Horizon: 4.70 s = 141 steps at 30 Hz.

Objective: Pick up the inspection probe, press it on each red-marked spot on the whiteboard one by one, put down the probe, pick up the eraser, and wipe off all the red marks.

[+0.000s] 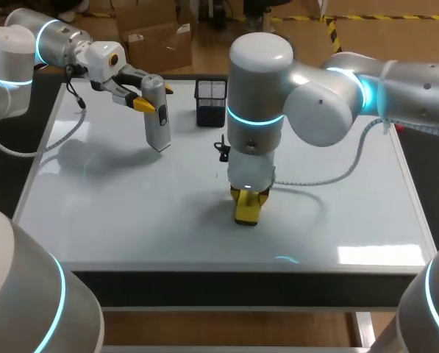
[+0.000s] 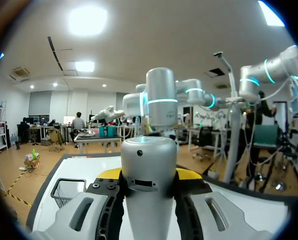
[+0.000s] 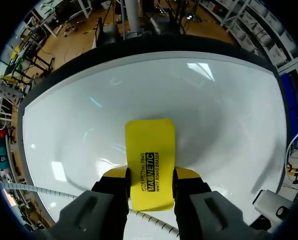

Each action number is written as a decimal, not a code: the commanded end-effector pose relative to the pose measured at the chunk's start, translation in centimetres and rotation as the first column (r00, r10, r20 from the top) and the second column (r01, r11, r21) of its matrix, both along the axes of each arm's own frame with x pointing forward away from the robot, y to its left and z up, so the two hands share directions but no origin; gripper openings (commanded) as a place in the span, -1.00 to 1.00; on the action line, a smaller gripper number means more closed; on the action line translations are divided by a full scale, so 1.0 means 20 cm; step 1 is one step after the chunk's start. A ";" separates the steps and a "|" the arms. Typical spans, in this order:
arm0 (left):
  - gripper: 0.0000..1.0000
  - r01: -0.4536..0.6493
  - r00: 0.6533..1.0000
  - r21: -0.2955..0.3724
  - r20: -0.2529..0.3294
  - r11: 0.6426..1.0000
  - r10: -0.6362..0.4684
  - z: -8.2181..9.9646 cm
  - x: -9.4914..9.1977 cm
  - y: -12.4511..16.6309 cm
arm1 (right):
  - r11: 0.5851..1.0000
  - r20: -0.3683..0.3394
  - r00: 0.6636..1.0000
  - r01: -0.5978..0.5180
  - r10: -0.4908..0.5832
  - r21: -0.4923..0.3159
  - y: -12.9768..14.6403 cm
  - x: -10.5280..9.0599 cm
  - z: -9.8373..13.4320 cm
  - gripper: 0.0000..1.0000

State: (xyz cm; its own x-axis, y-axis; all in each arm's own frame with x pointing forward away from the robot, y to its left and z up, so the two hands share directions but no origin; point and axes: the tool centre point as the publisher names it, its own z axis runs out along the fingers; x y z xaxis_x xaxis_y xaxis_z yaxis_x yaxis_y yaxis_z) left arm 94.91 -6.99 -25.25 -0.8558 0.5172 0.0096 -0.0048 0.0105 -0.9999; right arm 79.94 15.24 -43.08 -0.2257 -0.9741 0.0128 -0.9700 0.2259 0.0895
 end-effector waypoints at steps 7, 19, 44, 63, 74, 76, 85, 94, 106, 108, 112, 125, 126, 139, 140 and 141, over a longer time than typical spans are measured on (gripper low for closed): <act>-1.00 0.001 1.000 0.003 0.000 1.000 -0.001 0.01 0.00 0.00 | 0.998 0.032 0.997 0.066 -0.066 -0.006 -0.21 -0.03 0.01 -1.00; -1.00 0.001 1.000 0.003 0.000 1.000 -0.001 0.01 0.00 0.00 | 0.998 0.075 0.996 0.057 -0.055 -0.023 -0.27 -0.03 0.16 -1.00; -1.00 0.001 1.000 0.003 0.000 1.000 -0.001 0.01 0.00 0.00 | 0.999 0.096 0.995 -0.001 0.004 -0.034 -0.27 0.04 0.30 -1.00; -1.00 0.001 1.000 0.003 0.000 1.000 -0.001 0.01 0.00 0.00 | 0.996 0.099 0.992 -0.071 0.075 -0.052 -0.33 0.41 0.29 -1.00; -1.00 0.001 1.000 0.003 0.000 1.000 -0.001 0.01 0.00 0.00 | 0.990 0.079 0.988 -0.133 0.136 -0.040 -0.36 0.81 0.27 -1.00; -1.00 0.001 1.000 0.003 0.000 1.000 -0.001 0.01 0.00 0.00 | 0.990 0.075 0.987 -0.140 0.142 -0.036 -0.36 0.87 0.27 -1.00; -1.00 0.001 1.000 0.003 0.000 1.000 -0.001 0.01 0.00 0.00 | 0.986 0.045 0.985 -0.164 0.165 -0.022 -0.33 1.06 0.22 -1.00; -1.00 0.001 1.000 0.003 0.000 1.000 -0.001 0.01 0.00 0.00 | 0.989 0.026 0.989 -0.146 0.147 -0.019 -0.32 1.20 0.17 -1.00; -1.00 0.001 1.000 0.003 0.000 1.000 -0.001 0.01 0.00 0.00 | 0.992 0.024 0.992 -0.126 0.127 -0.032 -0.32 1.31 0.11 -1.00; -1.00 0.001 1.000 0.003 0.000 1.000 -0.001 0.01 0.00 0.00 | 0.992 0.032 0.992 -0.121 0.122 -0.029 -0.32 1.32 0.11 -1.00; -1.00 0.001 1.000 0.003 0.000 1.000 -0.001 0.01 0.00 0.00 | 0.993 0.033 0.993 -0.116 0.117 -0.027 -0.31 1.34 0.09 -1.00; -1.00 0.001 1.000 0.003 0.000 1.000 -0.001 0.01 0.00 0.00 | 0.992 0.045 0.992 -0.119 0.121 -0.046 -0.32 1.35 0.05 -0.33; -1.00 0.001 1.000 0.003 0.000 1.000 -0.001 0.01 0.00 0.00 | 0.992 0.045 0.992 -0.119 0.121 -0.047 -0.32 1.35 0.05 -0.19; -1.00 0.001 1.000 0.003 0.000 1.000 -0.001 0.01 0.00 0.00 | 0.998 0.083 0.996 -0.027 0.032 -0.059 -0.42 1.27 0.15 1.00; -1.00 0.001 1.000 0.003 0.000 1.000 -0.001 0.01 0.00 0.00 | 0.998 0.084 0.996 -0.003 0.008 -0.058 -0.44 1.27 0.16 1.00; -1.00 0.001 1.000 0.003 0.000 1.000 -0.001 0.01 0.00 0.00 | 0.998 0.086 0.996 0.021 -0.016 -0.053 -0.45 1.26 0.17 1.00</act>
